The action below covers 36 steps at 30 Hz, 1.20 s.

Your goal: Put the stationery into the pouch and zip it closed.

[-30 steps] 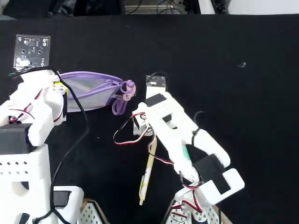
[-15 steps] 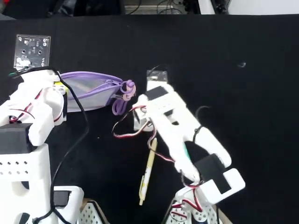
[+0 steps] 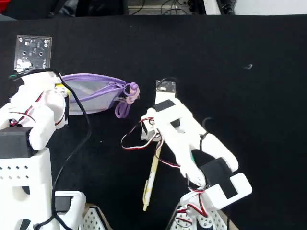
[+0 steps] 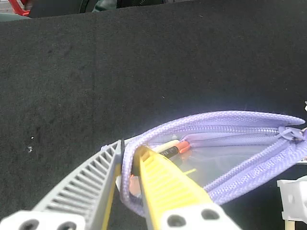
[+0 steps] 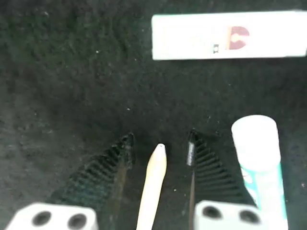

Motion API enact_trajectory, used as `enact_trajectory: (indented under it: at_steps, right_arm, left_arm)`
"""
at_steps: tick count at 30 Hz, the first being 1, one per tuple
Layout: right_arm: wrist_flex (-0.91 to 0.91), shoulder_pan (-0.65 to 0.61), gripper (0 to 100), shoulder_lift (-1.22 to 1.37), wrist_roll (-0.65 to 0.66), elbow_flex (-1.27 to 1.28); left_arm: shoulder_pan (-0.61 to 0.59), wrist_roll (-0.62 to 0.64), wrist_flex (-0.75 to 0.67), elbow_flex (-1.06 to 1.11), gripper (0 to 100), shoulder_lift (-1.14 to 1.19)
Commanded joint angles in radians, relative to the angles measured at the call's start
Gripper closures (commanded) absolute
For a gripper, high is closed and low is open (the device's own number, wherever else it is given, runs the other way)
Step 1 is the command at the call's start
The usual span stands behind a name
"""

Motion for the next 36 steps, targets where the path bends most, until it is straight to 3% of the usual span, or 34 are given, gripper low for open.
enact_trajectory:
  at_steps: [1, 8, 12, 23, 29, 36]
  right_arm:
    - [0.002, -0.023, 82.9, -0.016, -0.011, 0.005]
    - [0.009, -0.078, 83.8, -0.016, -0.011, 0.008]
    - [0.003, -0.078, 93.2, -0.015, -0.008, 0.008]
    - [-0.041, -0.051, 92.4, 0.157, -0.003, -0.022]
    - [0.095, -0.044, 97.5, 0.246, 0.000, -0.159]
    - [0.109, -0.044, 98.8, 0.251, 0.000, -0.177]
  left_arm:
    - [0.025, 0.012, 0.003, 0.077, 97, 0.017]
    - [0.025, 0.009, 0.003, 0.081, 97, 0.017]
    - [0.025, 0.008, 0.002, 0.079, 97, 0.017]
    - [0.025, 0.006, 0.002, 0.077, 97, 0.017]
    - [0.025, 0.006, 0.002, 0.079, 97, 0.017]
    - [0.025, 0.006, 0.002, 0.079, 97, 0.017]
